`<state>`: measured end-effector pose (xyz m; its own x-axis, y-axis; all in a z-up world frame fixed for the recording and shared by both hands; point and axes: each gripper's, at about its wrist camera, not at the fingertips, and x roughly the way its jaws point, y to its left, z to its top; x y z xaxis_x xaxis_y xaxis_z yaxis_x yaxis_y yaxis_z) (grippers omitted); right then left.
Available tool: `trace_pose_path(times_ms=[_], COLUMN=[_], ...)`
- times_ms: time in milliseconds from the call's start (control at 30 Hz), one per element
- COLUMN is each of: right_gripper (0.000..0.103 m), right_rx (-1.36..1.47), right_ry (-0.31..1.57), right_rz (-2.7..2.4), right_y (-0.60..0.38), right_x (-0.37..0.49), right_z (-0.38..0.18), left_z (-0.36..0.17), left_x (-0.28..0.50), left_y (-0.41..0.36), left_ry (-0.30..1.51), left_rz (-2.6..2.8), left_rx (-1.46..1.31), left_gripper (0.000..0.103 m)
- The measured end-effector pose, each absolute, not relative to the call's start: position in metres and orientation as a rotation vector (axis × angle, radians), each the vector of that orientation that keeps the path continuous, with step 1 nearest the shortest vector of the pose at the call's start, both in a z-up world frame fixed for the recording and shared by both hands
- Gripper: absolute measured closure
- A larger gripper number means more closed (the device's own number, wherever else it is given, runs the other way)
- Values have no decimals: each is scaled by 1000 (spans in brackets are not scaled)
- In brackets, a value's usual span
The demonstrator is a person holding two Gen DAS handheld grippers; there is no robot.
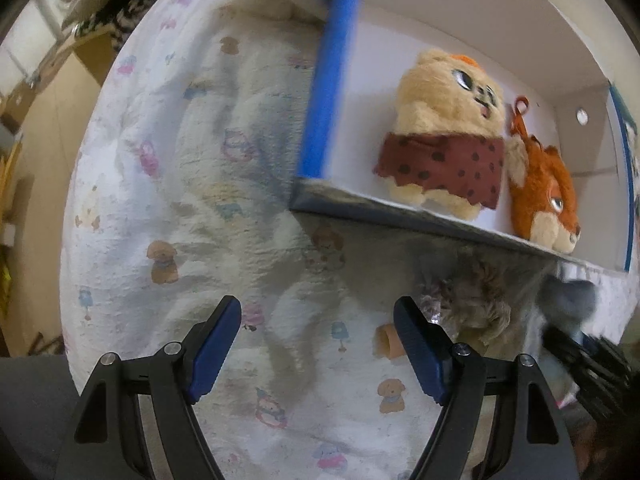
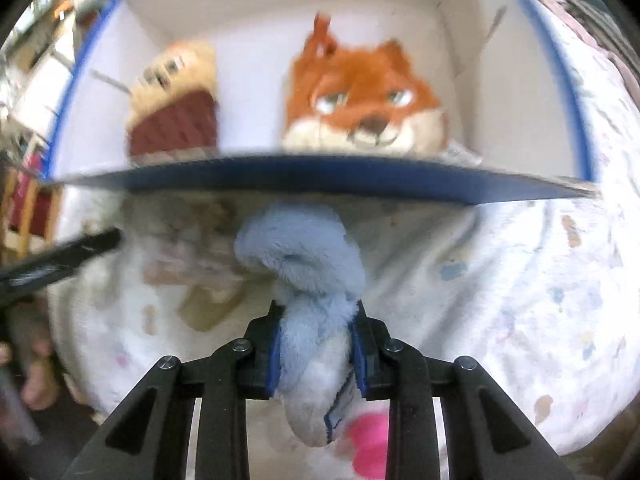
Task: Organize soft objects
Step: 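Lower the right tool and grasp the light-blue plush, then grasp the small tan item with the left tool while the right tool lifts the blue plush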
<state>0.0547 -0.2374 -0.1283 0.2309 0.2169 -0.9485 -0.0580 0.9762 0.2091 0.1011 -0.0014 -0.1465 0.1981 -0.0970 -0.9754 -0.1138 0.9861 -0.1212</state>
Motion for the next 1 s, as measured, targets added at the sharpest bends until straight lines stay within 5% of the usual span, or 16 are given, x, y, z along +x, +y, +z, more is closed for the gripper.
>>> trace_pose_path(times_ms=[300, 733, 800, 867, 1000], right_gripper=[73, 73, 73, 73, 73], right_rx=[228, 220, 226, 222, 210], right_ry=[1091, 1114, 1121, 1127, 1128], right_rz=[306, 306, 302, 296, 294], right_y=[-238, -238, -239, -240, -237], right_x=[28, 40, 42, 43, 44], right_z=[-49, -68, -71, -73, -73], left_z=[-172, -184, -187, -189, -188], left_x=[96, 89, 84, 82, 78], left_y=[-17, -97, -109, -117, -120], left_ry=[1455, 1408, 1388, 1381, 1375], left_rz=[2, -221, -242, -253, -259], left_rx=[-91, 105, 168, 203, 182], left_gripper=[26, 27, 38, 62, 85])
